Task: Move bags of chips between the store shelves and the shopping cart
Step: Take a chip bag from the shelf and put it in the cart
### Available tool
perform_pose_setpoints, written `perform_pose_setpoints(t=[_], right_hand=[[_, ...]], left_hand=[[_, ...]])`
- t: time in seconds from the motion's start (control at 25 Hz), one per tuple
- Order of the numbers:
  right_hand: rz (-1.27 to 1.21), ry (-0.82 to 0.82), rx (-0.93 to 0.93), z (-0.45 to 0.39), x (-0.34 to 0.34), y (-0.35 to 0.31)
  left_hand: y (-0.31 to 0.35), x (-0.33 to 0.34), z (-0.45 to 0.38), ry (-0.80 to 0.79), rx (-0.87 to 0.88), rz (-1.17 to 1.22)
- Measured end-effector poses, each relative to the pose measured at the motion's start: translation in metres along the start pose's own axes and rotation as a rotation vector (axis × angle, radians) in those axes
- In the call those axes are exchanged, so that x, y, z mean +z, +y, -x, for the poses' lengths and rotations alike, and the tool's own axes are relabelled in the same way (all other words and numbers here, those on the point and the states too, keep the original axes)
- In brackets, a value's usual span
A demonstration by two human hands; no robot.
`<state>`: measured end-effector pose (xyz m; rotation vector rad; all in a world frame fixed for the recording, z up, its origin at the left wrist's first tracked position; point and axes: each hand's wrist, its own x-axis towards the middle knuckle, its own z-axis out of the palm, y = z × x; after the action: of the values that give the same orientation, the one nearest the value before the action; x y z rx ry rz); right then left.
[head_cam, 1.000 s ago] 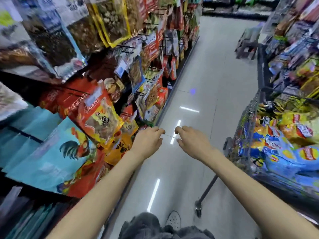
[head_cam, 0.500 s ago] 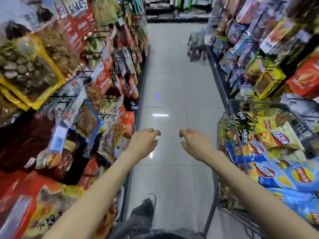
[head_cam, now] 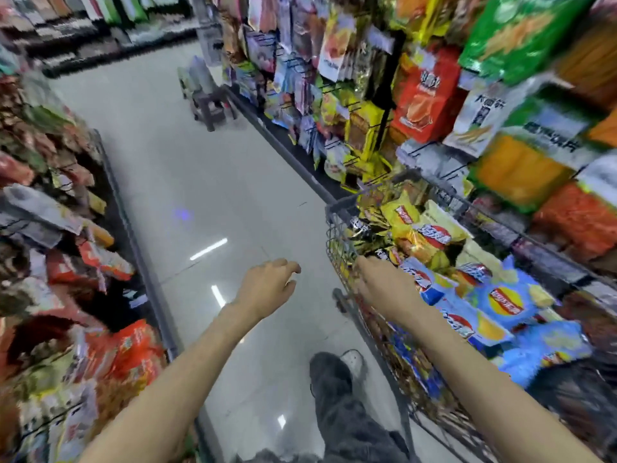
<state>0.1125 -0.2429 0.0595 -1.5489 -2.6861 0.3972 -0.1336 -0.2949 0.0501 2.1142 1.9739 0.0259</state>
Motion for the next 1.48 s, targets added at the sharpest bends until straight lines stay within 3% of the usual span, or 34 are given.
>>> perform_pose_setpoints(t=[0.32,0.6,0.84,1.12,1.48], right_hand=[[-0.124,0.042,0.257,-0.098,-0.025,0.121],[-0.159,-0.112,0.406,-0.134,0.004,0.151],[-0.251,-0.223,0.652,-0.176,0.031,0.161],[-0.496,-0.195,0.963,-0.213,0.08,0.169],[-0.86,-0.088,1.198,-0.269,0.126,0.191]], left_hand=[[0.038,-0.021,-0.203,-0.12,0.193,-0.061],[0.045,0.0,-0.297,-0.259,0.285,-0.039],[0.037,0.026,-0.363,-0.475,0.391,-0.05],[0.03,0.056,-0.41,-0.674,0.585,-0.154],[0.018,0.048,-0.456,-0.712,0.681,-0.174]])
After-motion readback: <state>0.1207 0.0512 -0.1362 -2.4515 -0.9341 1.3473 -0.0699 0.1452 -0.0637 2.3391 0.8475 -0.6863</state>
